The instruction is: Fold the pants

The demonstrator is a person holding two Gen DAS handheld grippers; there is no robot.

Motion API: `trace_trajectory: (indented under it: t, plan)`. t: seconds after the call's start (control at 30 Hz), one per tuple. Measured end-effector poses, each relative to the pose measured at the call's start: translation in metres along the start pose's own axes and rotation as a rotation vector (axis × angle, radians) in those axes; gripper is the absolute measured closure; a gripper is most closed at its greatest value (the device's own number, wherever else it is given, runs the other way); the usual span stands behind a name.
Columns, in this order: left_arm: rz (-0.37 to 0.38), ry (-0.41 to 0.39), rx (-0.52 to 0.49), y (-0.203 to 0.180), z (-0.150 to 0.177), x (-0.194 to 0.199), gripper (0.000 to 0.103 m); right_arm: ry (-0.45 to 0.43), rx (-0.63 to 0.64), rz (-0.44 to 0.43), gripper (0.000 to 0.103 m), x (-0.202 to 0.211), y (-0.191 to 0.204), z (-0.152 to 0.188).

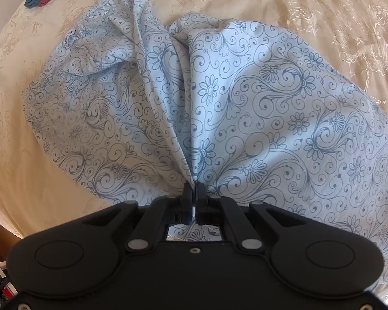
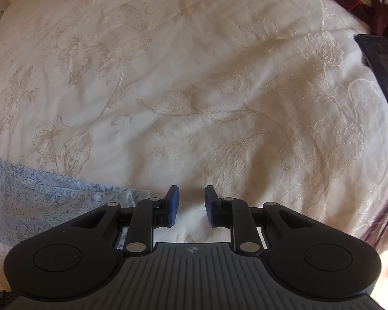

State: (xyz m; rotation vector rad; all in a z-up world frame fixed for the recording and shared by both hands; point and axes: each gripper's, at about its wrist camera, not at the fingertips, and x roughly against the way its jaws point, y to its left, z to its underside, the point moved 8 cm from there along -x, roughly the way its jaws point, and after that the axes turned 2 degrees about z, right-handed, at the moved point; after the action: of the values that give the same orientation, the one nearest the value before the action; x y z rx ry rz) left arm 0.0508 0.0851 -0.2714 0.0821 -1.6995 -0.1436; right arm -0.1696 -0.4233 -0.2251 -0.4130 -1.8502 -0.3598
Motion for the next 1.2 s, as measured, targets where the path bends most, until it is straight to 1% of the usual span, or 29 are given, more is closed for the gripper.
trace_trajectory:
  t: [0.03, 0.13, 0.23, 0.3, 0.33, 0.4, 0.5, 0.6, 0.7, 0.77, 0.87, 0.9, 0.93, 1.0, 1.07, 1.13, 1.2]
  plan:
    - [0.002, -0.008, -0.004, -0.001, 0.000, 0.001, 0.099, -0.008, 0.007, -0.008, 0.082, 0.004, -0.002, -0.003]
    - [0.002, -0.027, -0.022, -0.004, 0.002, 0.002, 0.100, -0.066, 0.037, -0.103, 0.082, 0.023, 0.013, -0.012]
    - [0.014, -0.045, -0.017, -0.004, 0.003, 0.004, 0.100, -0.087, 0.109, -0.227, 0.082, 0.028, 0.055, -0.016]
    - [0.025, -0.050, 0.000, -0.002, 0.003, 0.004, 0.100, -0.088, 0.193, -0.294, 0.082, 0.023, 0.095, -0.019]
    - [0.030, -0.050, 0.014, 0.000, 0.002, 0.005, 0.100, -0.072, 0.270, -0.327, 0.082, 0.019, 0.119, -0.017]
    - [0.035, -0.050, 0.036, 0.000, 0.002, 0.005, 0.100, -0.057, 0.436, -0.340, 0.082, 0.012, 0.159, -0.013]
    - [0.039, -0.050, 0.066, 0.003, 0.001, 0.004, 0.100, -0.066, 0.660, -0.330, 0.082, 0.004, 0.204, -0.005]
    - [0.035, -0.049, 0.078, 0.003, 0.000, 0.003, 0.100, -0.016, 0.775, -0.345, 0.082, -0.007, 0.227, 0.003]
    - [0.033, -0.049, 0.088, 0.004, -0.001, 0.003, 0.100, 0.013, 0.850, -0.340, 0.082, -0.014, 0.235, 0.012]
    - [0.030, -0.048, 0.091, 0.003, 0.000, 0.004, 0.100, 0.013, 0.890, -0.304, 0.082, -0.016, 0.235, 0.015]
    - [0.030, -0.047, 0.094, 0.003, 0.000, 0.003, 0.100, 0.016, 0.887, -0.293, 0.082, -0.020, 0.233, 0.016]
    - [0.030, -0.047, 0.096, 0.002, 0.001, 0.004, 0.100, 0.019, 0.883, -0.290, 0.085, -0.021, 0.232, 0.016]
    - [0.029, -0.047, 0.096, 0.002, 0.001, 0.004, 0.100, 0.017, 0.884, -0.288, 0.102, -0.021, 0.232, 0.015]
    - [0.034, -0.051, 0.097, 0.002, 0.000, 0.007, 0.100, -0.014, 0.876, -0.269, 0.100, -0.019, 0.230, 0.011]
    - [0.055, -0.064, 0.105, 0.002, -0.002, 0.011, 0.100, -0.038, 0.827, -0.252, 0.100, -0.017, 0.226, 0.002]
    - [0.058, -0.056, 0.109, 0.003, -0.001, 0.013, 0.098, -0.010, 0.787, -0.263, 0.100, -0.021, 0.223, -0.001]
    - [0.053, -0.032, 0.107, 0.005, 0.002, 0.010, 0.092, 0.001, 0.781, -0.259, 0.100, -0.023, 0.224, 0.000]
